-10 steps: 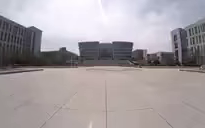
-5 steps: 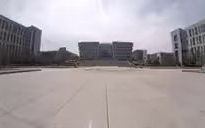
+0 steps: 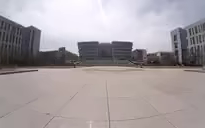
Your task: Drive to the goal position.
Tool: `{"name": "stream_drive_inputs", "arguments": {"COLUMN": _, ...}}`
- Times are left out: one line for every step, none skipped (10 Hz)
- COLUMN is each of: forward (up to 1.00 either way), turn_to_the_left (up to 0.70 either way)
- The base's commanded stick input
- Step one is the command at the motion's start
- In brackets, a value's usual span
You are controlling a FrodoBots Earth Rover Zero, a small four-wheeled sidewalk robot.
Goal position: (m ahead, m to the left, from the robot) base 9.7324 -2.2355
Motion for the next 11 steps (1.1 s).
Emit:
{"name": "stream_drive_inputs", "arguments": {"forward": 1.0, "turn_to_the_left": 0.0}}
{"name": "stream_drive_inputs", "arguments": {"forward": 1.0, "turn_to_the_left": 0.0}}
{"name": "stream_drive_inputs", "arguments": {"forward": 1.0, "turn_to_the_left": 0.0}}
{"name": "stream_drive_inputs", "arguments": {"forward": 1.0, "turn_to_the_left": 0.0}}
{"name": "stream_drive_inputs", "arguments": {"forward": 1.0, "turn_to_the_left": 0.0}}
{"name": "stream_drive_inputs", "arguments": {"forward": 1.0, "turn_to_the_left": 0.0}}
{"name": "stream_drive_inputs", "arguments": {"forward": 1.0, "turn_to_the_left": 0.0}}
{"name": "stream_drive_inputs", "arguments": {"forward": 1.0, "turn_to_the_left": 0.0}}
{"name": "stream_drive_inputs", "arguments": {"forward": 1.0, "turn_to_the_left": 0.0}}
{"name": "stream_drive_inputs", "arguments": {"forward": 1.0, "turn_to_the_left": 0.0}}
{"name": "stream_drive_inputs", "arguments": {"forward": 1.0, "turn_to_the_left": 0.0}}
